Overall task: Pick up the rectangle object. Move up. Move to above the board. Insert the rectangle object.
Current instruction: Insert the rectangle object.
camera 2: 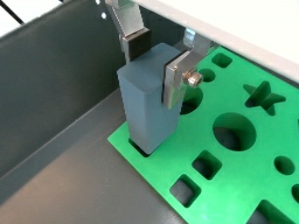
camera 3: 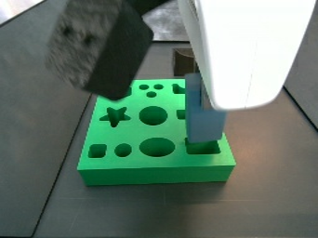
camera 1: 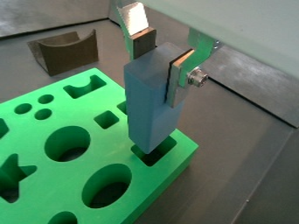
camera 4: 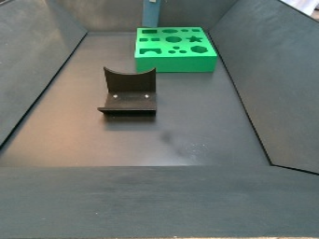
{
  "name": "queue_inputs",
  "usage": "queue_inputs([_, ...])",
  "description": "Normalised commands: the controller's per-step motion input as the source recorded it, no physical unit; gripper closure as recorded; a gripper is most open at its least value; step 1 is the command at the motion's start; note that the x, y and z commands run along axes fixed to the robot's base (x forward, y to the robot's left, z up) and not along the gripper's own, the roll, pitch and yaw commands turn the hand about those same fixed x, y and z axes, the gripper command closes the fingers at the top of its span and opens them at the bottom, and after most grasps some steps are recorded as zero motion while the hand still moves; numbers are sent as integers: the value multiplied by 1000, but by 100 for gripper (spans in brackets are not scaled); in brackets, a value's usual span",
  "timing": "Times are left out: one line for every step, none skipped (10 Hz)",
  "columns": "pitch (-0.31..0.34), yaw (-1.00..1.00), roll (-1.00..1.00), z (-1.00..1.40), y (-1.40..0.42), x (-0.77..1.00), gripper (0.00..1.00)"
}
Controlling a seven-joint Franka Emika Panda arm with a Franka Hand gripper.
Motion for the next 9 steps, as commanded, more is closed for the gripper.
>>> queue_inputs([0, -83, 157, -254, -100, 46, 100])
queue_inputs([0, -83, 160, -274, -89, 60, 100])
queue_inputs([0, -46, 146, -211, -57, 0, 100])
queue_inputs([0, -17, 113, -143, -89, 0, 100])
queue_inputs([0, -34, 109, -174, -180, 77, 100])
queue_inputs([7, 0, 103, -137, -191, 186, 100])
queue_inputs([34, 91, 110, -143, -120, 260, 100])
queue_inputs([26, 126, 86, -100, -89, 223, 100])
queue_inputs([20, 74, 89, -129, -3, 146, 100])
